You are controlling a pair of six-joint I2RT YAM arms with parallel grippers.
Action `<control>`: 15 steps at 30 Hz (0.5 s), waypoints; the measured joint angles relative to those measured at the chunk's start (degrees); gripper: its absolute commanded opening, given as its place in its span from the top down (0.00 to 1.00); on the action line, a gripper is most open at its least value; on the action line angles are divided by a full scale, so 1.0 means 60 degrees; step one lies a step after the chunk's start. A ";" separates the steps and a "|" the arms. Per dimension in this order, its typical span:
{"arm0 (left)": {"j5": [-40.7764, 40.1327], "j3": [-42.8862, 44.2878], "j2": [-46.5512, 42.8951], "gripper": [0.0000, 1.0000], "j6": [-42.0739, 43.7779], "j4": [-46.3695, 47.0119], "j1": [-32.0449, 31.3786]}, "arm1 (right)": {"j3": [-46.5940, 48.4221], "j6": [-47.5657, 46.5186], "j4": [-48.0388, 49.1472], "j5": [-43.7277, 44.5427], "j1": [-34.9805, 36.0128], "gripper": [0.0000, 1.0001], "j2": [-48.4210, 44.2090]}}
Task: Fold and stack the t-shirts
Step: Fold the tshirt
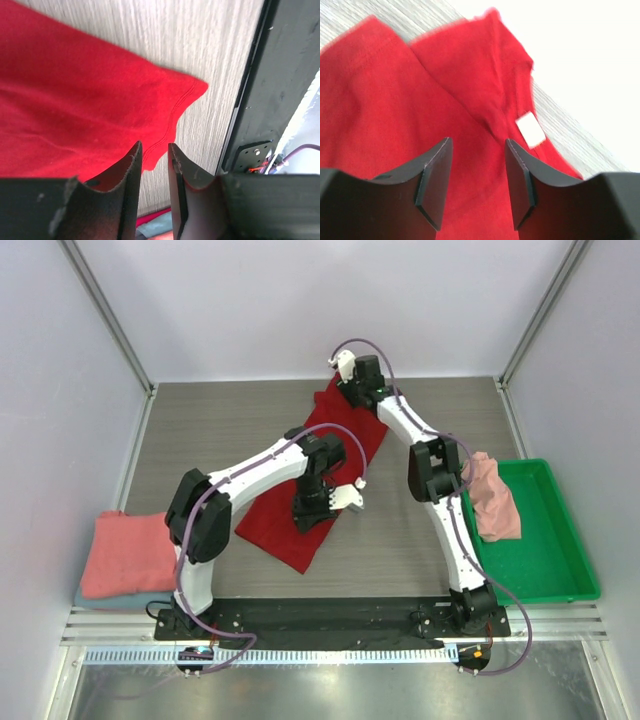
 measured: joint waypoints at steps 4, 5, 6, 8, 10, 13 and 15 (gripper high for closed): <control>-0.0160 0.0000 0.0350 0.75 -0.0095 -0.0018 0.0095 | -0.2692 0.0361 0.0495 -0.0029 -0.0277 0.47 -0.2229; -0.0186 -0.0018 0.0499 0.76 -0.0117 -0.0011 0.0135 | -0.3071 0.0433 0.0561 -0.0033 -0.0328 0.47 -0.2710; -0.0222 -0.0076 0.0692 0.76 -0.0131 0.0022 0.0157 | -0.3395 0.0525 0.0725 -0.0033 -0.0379 0.48 -0.3122; -0.0302 -0.0324 0.1024 0.76 -0.0226 0.0044 0.0219 | -0.3920 0.0743 0.0845 -0.0178 -0.0521 0.49 -0.3963; -0.0393 -0.0590 0.1246 0.76 -0.0291 0.0080 0.0259 | -0.4288 0.0984 0.0933 -0.0368 -0.0597 0.50 -0.4477; -0.0586 -0.1035 0.1457 0.76 -0.0474 0.0324 0.0288 | -0.4863 0.1282 0.0965 -0.0699 -0.0597 0.51 -0.4765; -0.0696 -0.1326 0.1530 0.76 -0.0623 0.0572 0.0306 | -0.5406 0.1435 0.0856 -0.0874 -0.0546 0.51 -0.4721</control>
